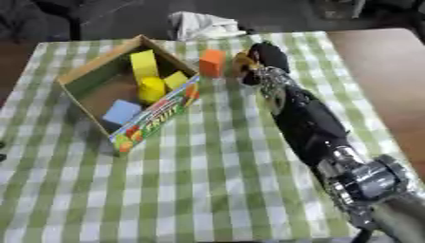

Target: Pick up objects on the table and place them in the box.

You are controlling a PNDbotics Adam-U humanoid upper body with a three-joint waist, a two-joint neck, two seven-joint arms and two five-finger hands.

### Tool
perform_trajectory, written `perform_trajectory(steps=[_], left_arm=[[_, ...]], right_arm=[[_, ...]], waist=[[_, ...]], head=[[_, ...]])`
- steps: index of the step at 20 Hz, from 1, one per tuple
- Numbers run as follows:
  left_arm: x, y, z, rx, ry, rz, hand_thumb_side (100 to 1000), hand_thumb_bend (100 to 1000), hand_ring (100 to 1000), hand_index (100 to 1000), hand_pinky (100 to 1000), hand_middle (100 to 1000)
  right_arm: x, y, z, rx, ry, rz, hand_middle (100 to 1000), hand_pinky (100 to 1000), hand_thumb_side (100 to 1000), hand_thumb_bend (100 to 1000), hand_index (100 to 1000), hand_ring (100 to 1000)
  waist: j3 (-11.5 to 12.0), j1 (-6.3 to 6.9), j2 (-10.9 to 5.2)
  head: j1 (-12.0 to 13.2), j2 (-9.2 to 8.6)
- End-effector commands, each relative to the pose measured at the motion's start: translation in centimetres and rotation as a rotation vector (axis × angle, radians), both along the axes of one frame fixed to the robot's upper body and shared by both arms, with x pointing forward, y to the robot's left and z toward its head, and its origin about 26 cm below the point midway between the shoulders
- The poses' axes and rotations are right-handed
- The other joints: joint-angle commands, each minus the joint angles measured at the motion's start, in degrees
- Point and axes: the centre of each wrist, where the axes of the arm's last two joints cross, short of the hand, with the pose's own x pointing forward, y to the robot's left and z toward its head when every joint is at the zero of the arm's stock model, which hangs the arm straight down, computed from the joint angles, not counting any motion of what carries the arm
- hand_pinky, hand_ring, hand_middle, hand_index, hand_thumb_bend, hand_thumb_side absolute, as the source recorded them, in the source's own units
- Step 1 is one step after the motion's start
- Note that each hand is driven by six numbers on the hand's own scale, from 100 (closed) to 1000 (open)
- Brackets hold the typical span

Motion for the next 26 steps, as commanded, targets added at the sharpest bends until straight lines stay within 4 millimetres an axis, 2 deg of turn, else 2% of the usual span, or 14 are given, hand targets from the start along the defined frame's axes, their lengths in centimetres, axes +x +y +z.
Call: perform_trajectory(steps=[1, 5, 8, 12, 16, 17, 20, 24, 26], left_arm=[[0.1, 0.3, 1.0, 0.016, -0.032, 0.004, 699, 155, 674, 778, 643, 607], [0.1, 0.3, 1.0, 0.016, -0.032, 0.007, 699, 156, 674, 778, 643, 607], [0.0, 0.3, 1.0, 0.017, -0.03, 0.005, 700, 156, 674, 778, 644, 607], [0.1, 0.2, 1.0, 0.016, -0.03, -0.001, 700, 157, 674, 778, 644, 607], [0.1, 0.1, 1.0, 0.014, -0.032, -0.006, 699, 157, 674, 778, 644, 607], [0.1, 0.1, 1.0, 0.014, -0.032, -0.006, 699, 158, 674, 778, 644, 607], [0.1, 0.1, 1.0, 0.014, -0.03, -0.006, 699, 159, 674, 778, 644, 607], [0.1, 0.1, 1.0, 0.013, -0.029, -0.003, 699, 161, 673, 778, 644, 607], [0.0, 0.2, 1.0, 0.013, -0.028, 0.0, 699, 162, 674, 778, 644, 607]], right_arm=[[0.5, 0.5, 2.8, -0.009, -0.14, 0.017, 255, 718, 100, 100, 322, 712], [0.8, 2.6, 5.4, 0.002, -0.247, 0.129, 260, 719, 100, 100, 327, 720], [0.4, 5.7, 7.8, 0.033, -0.274, 0.329, 269, 719, 100, 100, 338, 723], [-1.1, 10.5, 10.2, 0.012, -0.187, 0.641, 304, 732, 100, 100, 379, 739], [-2.1, 13.5, 10.3, -0.095, -0.072, 0.8, 385, 754, 100, 140, 469, 770], [-2.1, 13.8, 9.9, -0.122, -0.041, 0.814, 436, 760, 100, 163, 532, 781], [-2.0, 14.0, 8.6, -0.19, 0.026, 0.81, 477, 763, 102, 216, 606, 789], [-1.8, 13.5, 7.5, -0.235, 0.002, 0.753, 624, 776, 384, 395, 781, 819], [-1.9, 13.3, 7.8, -0.256, -0.052, 0.741, 714, 786, 447, 428, 856, 836]], waist=[[-0.3, -0.15, -0.78], [-0.9, -0.56, -0.97], [-1.0, -0.79, -1.11], [-0.5, -0.83, -1.14], [0.0, -0.85, -1.18], [0.1, -0.9, -1.2], [0.1, -1.08, -1.33], [-0.4, -1.3, -1.55], [-0.8, -1.48, -1.68]], head=[[-0.1, 0.26], [0.1, 0.26], [0.2, 0.26], [0.0, 0.26], [-0.2, 0.26], [-0.2, 0.26], [0.0, 0.26], [0.6, 0.26], [0.9, 0.26]])
